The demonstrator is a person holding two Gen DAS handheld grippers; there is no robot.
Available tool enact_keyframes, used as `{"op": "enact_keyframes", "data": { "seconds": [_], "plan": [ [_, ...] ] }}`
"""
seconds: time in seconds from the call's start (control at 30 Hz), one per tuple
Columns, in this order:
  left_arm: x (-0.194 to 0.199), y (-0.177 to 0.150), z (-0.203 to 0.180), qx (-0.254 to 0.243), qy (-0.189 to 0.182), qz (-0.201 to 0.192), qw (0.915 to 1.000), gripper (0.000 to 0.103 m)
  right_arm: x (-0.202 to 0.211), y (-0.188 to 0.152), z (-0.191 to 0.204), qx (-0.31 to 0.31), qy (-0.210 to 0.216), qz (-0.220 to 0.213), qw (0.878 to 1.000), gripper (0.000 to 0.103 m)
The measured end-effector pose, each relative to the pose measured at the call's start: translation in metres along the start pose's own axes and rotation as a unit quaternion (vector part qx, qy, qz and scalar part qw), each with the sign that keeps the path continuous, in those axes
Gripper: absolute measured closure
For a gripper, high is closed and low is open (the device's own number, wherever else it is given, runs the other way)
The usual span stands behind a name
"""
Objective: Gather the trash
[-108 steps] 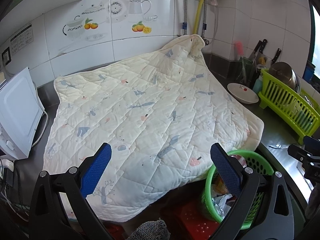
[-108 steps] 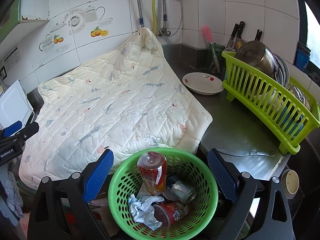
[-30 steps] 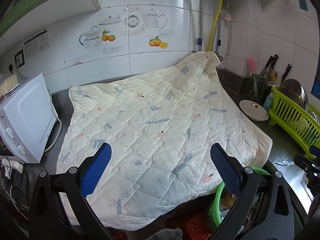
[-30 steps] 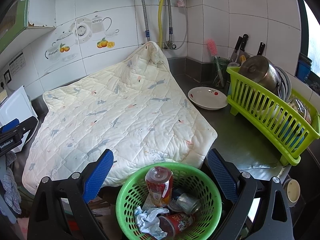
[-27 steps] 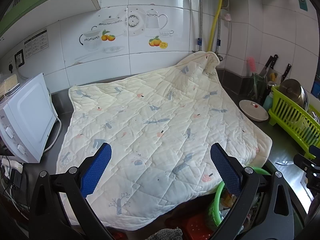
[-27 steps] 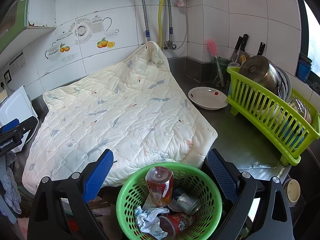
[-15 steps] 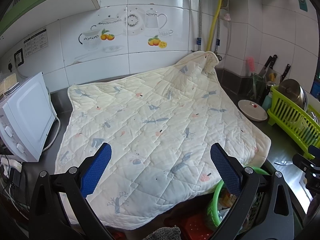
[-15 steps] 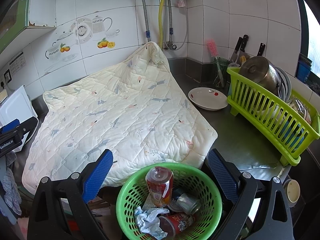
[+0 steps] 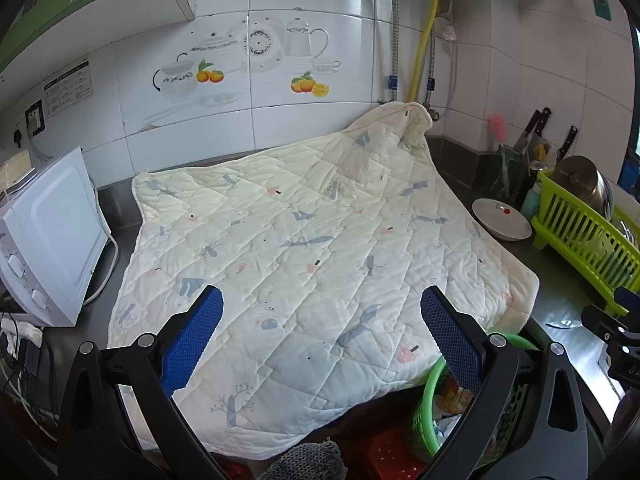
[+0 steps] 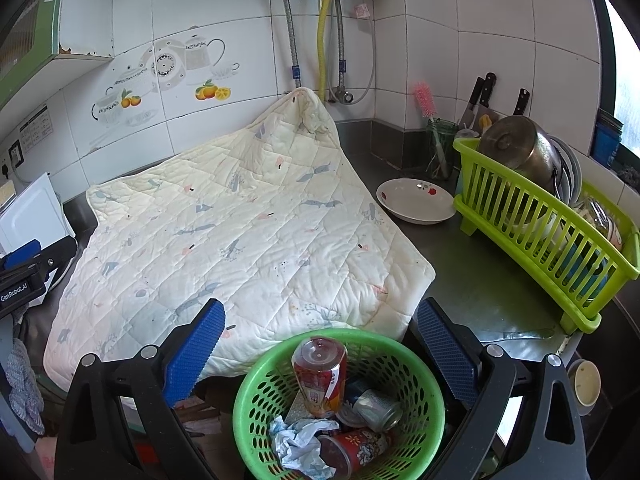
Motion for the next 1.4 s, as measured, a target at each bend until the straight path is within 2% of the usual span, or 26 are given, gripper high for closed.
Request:
{"op": "enact_keyframes", "data": {
  "seconds": [1.4],
  "plan": [
    [0.0023,0.0027,-0.0097,-0.013,-0.010,-0.001,0.9999,0.005,0.0022,0.0010,-0.0029,0.008,-0.012,-0.012,1.000,0.009]
  ]
}}
Point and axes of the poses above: each gripper's, at about its wrist camera, not at the fingertips, and x roughly against the way its jaws point, z to its left, y to its top, the point moved 3 cm from there along -x, roughly the way its jaws point, and after that the axes turned 9 degrees about x, right-handed, at the moved point
